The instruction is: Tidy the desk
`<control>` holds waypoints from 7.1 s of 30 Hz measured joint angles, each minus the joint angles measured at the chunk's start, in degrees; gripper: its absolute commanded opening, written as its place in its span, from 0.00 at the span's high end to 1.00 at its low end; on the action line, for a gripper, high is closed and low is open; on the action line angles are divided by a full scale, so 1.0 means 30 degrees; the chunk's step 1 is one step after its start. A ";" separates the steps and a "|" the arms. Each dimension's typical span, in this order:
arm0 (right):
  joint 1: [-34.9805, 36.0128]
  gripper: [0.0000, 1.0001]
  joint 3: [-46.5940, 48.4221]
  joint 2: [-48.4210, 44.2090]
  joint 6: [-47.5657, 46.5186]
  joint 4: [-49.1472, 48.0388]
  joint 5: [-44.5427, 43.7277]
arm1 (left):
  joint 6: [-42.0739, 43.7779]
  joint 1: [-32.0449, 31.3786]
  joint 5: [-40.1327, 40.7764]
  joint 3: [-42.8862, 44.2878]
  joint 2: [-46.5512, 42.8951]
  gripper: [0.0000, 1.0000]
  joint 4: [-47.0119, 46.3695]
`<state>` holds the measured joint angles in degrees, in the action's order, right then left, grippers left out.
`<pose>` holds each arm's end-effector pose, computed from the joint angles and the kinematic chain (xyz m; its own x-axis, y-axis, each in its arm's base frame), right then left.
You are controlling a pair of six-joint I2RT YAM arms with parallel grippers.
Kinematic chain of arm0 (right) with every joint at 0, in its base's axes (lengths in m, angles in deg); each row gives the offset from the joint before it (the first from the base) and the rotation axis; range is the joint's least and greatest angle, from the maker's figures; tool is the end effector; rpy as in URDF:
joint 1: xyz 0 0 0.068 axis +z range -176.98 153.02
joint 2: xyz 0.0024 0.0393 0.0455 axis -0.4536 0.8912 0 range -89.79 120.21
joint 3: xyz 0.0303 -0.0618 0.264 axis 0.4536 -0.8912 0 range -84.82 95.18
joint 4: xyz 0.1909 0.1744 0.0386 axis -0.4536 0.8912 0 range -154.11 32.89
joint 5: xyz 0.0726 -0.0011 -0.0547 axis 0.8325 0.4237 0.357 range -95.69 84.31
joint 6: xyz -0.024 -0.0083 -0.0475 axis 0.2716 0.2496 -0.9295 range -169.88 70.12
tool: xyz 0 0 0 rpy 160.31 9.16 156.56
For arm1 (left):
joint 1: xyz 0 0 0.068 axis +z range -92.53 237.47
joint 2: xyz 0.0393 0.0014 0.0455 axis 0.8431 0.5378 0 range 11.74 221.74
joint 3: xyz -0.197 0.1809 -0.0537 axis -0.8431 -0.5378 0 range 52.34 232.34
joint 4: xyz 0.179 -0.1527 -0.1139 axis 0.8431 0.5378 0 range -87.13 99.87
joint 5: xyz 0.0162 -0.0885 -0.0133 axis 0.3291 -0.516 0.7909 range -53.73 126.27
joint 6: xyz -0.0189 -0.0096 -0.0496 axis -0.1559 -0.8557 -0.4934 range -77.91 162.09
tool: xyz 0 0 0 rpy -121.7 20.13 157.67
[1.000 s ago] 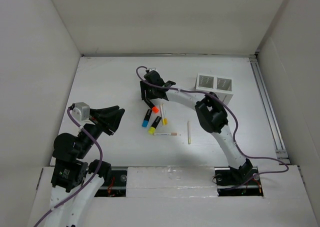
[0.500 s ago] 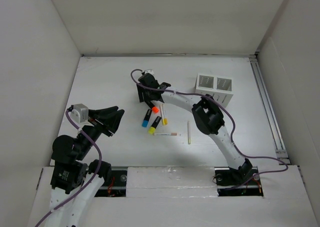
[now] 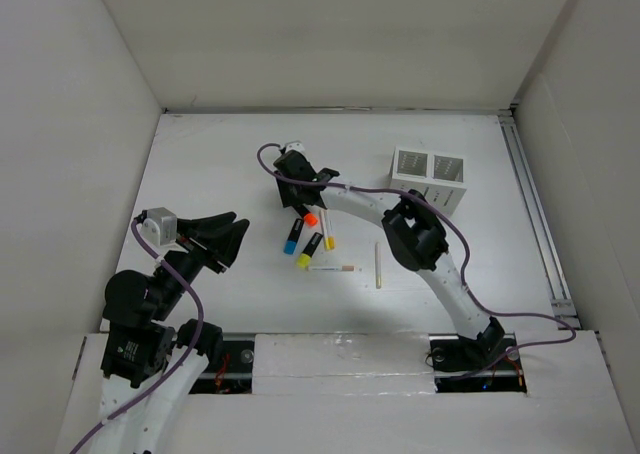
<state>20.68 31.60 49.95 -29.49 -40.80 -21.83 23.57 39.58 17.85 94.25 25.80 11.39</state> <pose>0.3740 0.3957 0.1637 -0.6616 -0.2292 -0.7140 -0.3744 0.9259 0.0497 0.0481 -0.0275 0.3808 0.1159 -0.3541 -0.9280 0.6455 0.7370 -0.2006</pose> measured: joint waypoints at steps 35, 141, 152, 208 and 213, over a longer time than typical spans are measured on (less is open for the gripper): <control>-0.0058 0.83 -0.6295 -0.6317 0.1464 -0.2623 -0.2076 | -0.0007 0.0000 -0.0051 -0.0015 -0.0007 0.58 -0.0007; 0.1843 0.32 -1.1460 -0.7745 0.4670 -0.5566 -0.1639 | -0.0015 0.0000 -0.0525 -0.0051 -0.0379 0.49 -0.0029; 0.2113 0.46 -0.8568 -0.4823 0.4918 -0.3767 -0.2266 | -0.0022 0.0000 -0.0663 -0.0051 -0.0386 0.49 -0.0029; -0.2834 1.00 -1.3624 -1.6138 0.4896 -1.0921 -0.7584 | -0.0087 0.0000 -0.0882 -0.0058 -0.0386 0.49 -0.0036; -0.5333 1.00 -1.4098 -1.5839 0.3555 -1.2138 -0.9544 | -0.0124 0.0000 -0.0874 -0.0058 -0.0386 0.49 -0.0036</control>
<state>4.68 -10.69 2.44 -18.83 -77.22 -50.47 23.20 39.58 15.23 94.08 24.64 11.28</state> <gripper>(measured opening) 0.337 0.506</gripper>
